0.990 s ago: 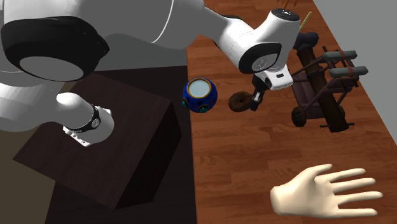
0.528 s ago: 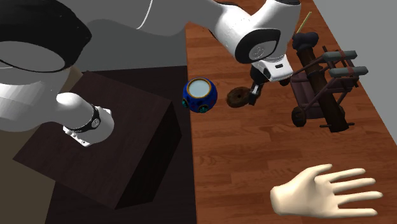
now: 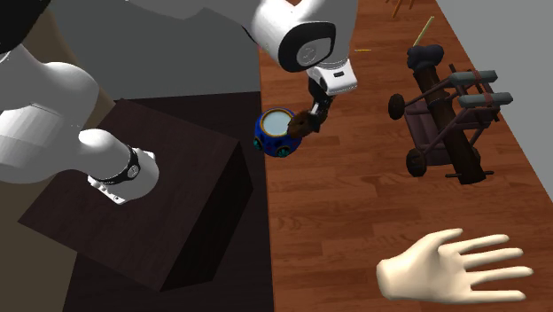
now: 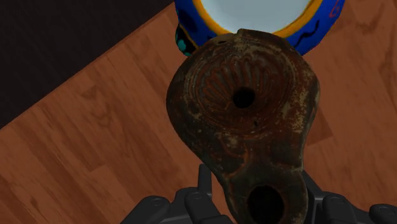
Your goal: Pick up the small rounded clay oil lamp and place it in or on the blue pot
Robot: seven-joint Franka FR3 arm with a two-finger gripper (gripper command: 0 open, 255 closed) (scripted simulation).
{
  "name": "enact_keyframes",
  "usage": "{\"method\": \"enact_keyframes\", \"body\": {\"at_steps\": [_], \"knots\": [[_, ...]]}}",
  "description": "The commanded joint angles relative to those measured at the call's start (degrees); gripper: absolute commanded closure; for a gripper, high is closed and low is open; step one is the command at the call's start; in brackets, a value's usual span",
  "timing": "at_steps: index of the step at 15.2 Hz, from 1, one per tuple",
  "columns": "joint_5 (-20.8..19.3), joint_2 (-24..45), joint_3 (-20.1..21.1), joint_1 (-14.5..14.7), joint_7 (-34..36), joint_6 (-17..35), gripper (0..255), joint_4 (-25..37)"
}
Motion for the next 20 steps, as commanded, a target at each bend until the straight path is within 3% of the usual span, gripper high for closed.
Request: {"method": "enact_keyframes", "body": {"at_steps": [1, 5, 20], "knots": [[0.9, -3.0, 1.0, 0.4, 1.4, 1.1, 255, -4.1], [3.4, -8.8, 3.1, 1.6, 4.0, 3.0, 255, -11.6], [-5.2, -0.5, 0.5, 3.3, 11.1, 10.3, 255, -12.6]]}}
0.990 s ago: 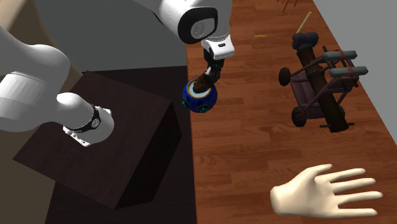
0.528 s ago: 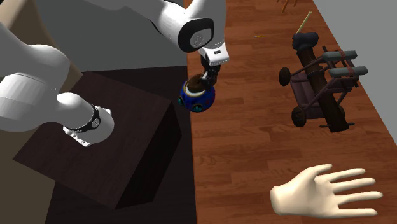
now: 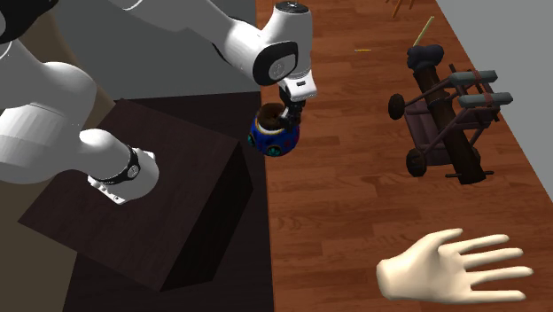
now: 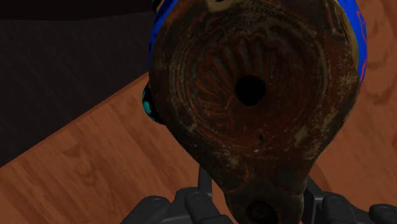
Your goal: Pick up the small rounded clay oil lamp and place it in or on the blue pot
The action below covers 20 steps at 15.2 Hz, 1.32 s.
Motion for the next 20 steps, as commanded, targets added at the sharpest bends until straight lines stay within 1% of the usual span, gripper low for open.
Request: {"method": "enact_keyframes", "body": {"at_steps": [1, 6, 7, 12, 16, 20], "knots": [[-0.2, 0.2, 0.0, 0.1, 0.2, 0.2, 255, 0.0], [-0.2, 0.2, 0.0, 0.1, 0.2, 0.2, 255, 0.0], [-0.2, 0.3, -0.1, 0.1, 0.1, 0.1, 0, 0.0], [-0.2, 0.2, 0.0, 0.1, 0.2, 0.2, 0, 0.0], [6.1, -5.9, 2.7, -0.8, -4.1, -5.3, 0, 0.6], [6.2, -5.9, 2.6, -0.7, -4.1, -5.3, 0, 0.6]]}}
